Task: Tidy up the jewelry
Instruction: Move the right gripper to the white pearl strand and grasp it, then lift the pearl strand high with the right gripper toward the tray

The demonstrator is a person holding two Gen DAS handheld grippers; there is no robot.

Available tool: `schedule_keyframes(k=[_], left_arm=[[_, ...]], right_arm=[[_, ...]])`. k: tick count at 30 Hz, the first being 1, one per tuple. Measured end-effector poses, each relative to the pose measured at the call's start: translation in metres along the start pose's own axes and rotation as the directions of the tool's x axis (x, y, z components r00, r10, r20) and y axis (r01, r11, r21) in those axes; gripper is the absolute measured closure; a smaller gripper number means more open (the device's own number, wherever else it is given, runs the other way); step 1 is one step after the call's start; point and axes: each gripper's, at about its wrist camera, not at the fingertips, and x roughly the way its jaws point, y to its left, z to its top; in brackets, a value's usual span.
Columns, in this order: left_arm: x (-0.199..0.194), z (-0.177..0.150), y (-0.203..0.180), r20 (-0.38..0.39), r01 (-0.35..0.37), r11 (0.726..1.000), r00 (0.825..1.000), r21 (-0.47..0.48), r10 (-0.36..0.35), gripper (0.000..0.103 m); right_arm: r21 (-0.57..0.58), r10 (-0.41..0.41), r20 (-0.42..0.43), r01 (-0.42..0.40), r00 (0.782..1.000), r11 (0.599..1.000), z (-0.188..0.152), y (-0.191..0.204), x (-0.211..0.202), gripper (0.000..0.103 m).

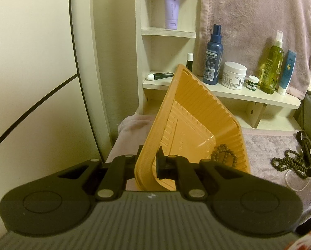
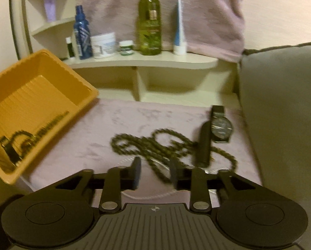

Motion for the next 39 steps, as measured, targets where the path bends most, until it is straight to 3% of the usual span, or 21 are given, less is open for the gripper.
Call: schedule_keyframes(k=[10, 19, 26, 29, 31, 33, 39], left_arm=[[0.000, 0.000, -0.001, 0.000, -0.002, 1.000, 1.000, 0.006, 0.002, 0.095], [-0.001, 0.000, -0.001, 0.000, -0.005, 1.000, 1.000, 0.007, 0.005, 0.095], [-0.001, 0.000, 0.000, 0.000, -0.008, 1.000, 1.000, 0.008, 0.008, 0.095], [-0.001, -0.002, 0.000, 0.000, -0.009, 1.000, 1.000, 0.008, 0.009, 0.095], [-0.001, -0.002, 0.000, -0.001, -0.008, 1.000, 1.000, 0.007, 0.008, 0.095], [0.000, -0.001, 0.000, 0.000, -0.010, 1.000, 1.000, 0.010, 0.010, 0.095], [0.000, -0.001, 0.000, 0.000, -0.009, 1.000, 1.000, 0.008, 0.009, 0.095]], right_arm=[[-0.083, -0.071, -0.022, 0.069, 0.997, 0.994, -0.018, -0.008, 0.000, 0.068], [0.181, -0.058, -0.064, 0.069, 0.996, 0.981, -0.019, -0.035, 0.007, 0.068], [0.314, -0.089, -0.019, 0.090, 0.996, 0.945, -0.017, -0.045, 0.009, 0.069], [0.315, -0.096, -0.023, 0.098, 0.995, 0.944, -0.017, -0.044, 0.014, 0.074], [0.318, -0.108, -0.020, 0.109, 0.994, 0.942, -0.017, -0.044, 0.015, 0.091], [0.331, -0.104, -0.021, 0.105, 0.994, 0.938, -0.019, -0.046, 0.015, 0.100], [0.311, -0.109, 0.004, 0.102, 0.994, 0.945, -0.018, -0.046, 0.000, 0.101]])
